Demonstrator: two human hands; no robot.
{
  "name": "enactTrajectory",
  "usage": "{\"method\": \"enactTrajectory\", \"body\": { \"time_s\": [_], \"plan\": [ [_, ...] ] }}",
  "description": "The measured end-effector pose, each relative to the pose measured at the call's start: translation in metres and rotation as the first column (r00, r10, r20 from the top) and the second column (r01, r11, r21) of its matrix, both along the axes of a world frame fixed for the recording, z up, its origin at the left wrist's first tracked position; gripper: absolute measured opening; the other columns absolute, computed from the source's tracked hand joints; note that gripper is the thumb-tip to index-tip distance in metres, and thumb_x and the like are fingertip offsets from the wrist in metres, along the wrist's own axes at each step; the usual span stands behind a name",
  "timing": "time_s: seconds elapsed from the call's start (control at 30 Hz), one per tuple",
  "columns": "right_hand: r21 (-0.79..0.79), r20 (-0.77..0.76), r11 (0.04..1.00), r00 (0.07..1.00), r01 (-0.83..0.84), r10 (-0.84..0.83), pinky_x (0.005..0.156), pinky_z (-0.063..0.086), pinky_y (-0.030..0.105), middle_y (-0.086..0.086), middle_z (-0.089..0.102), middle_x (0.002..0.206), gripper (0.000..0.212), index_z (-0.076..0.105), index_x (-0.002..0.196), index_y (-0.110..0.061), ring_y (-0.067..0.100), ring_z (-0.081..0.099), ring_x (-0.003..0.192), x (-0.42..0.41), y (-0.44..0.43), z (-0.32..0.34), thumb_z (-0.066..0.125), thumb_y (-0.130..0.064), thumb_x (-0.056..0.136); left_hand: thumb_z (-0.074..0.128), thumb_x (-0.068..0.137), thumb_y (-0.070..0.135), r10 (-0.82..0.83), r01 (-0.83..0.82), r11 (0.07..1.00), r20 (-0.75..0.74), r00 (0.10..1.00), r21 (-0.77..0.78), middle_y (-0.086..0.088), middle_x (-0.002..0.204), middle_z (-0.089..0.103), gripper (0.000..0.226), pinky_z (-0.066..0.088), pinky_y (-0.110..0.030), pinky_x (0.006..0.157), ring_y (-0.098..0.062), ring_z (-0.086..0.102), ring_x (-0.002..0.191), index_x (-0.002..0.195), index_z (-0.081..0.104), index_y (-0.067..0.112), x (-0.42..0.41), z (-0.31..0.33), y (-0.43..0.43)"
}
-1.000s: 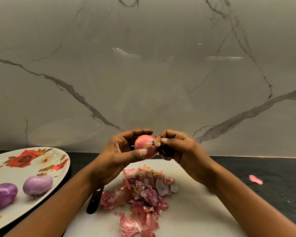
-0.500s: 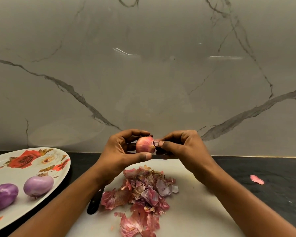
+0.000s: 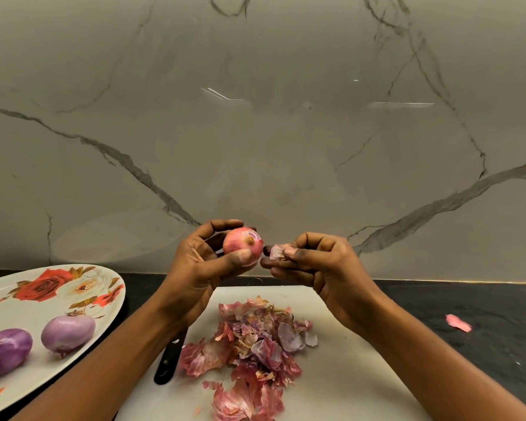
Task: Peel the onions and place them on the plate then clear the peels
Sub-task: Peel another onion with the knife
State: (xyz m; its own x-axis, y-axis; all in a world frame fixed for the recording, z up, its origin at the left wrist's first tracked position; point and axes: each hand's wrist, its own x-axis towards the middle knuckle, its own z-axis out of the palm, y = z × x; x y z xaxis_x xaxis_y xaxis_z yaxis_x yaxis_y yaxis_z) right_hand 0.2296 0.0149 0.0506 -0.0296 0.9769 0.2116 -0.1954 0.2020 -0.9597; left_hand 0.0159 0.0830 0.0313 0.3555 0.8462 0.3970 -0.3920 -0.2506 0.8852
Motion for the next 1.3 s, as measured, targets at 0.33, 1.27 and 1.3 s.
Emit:
{"method": "enactTrajectory", "body": {
  "time_s": [0.33,1.27,1.3],
  "plan": [
    [0.067,0.353,0.997,0.934,0.032,-0.054,0.076,0.066,0.036,0.019,0.08,0.089,0.019,0.073,0.093,0.005,0.032,0.079,0.083,0.014,0.003,0.006,0.086,0.001,0.08,0.075,0.076,-0.001,-0.095,0.096,0.994,0.021,0.995,-0.054,-0.014,0.134,0.068,0.061,0.064,-0.039,0.091,-0.039,0.069,0.121,0.135,0.064,0.013,-0.002,-0.003,0.005],
    [0.599,0.597,0.8,0.649,0.029,-0.47,0.074,0.063,0.03,-0.02,0.069,0.1,0.015,0.078,0.113,-0.022,0.008,0.069,0.097,0.008,0.013,-0.015,0.071,-0.021,0.1,0.091,0.075,0.015,-0.067,0.063,0.993,-0.036,0.997,-0.103,-0.014,0.131,0.071,0.061,0.065,-0.034,0.083,-0.037,0.072,0.117,0.131,0.069,0.011,0.0,0.0,0.002],
    [0.589,0.612,0.808,0.65,0.006,-0.451,0.076,0.062,0.028,-0.021,0.068,0.1,0.015,0.077,0.113,-0.023,0.007,0.068,0.099,0.007,0.012,-0.015,0.07,-0.021,0.1,0.087,0.078,0.012,-0.051,0.049,0.991,-0.013,0.999,-0.123,-0.015,0.132,0.07,0.059,0.065,-0.033,0.082,-0.036,0.072,0.118,0.133,0.066,0.009,0.0,0.001,0.004]
  ]
}}
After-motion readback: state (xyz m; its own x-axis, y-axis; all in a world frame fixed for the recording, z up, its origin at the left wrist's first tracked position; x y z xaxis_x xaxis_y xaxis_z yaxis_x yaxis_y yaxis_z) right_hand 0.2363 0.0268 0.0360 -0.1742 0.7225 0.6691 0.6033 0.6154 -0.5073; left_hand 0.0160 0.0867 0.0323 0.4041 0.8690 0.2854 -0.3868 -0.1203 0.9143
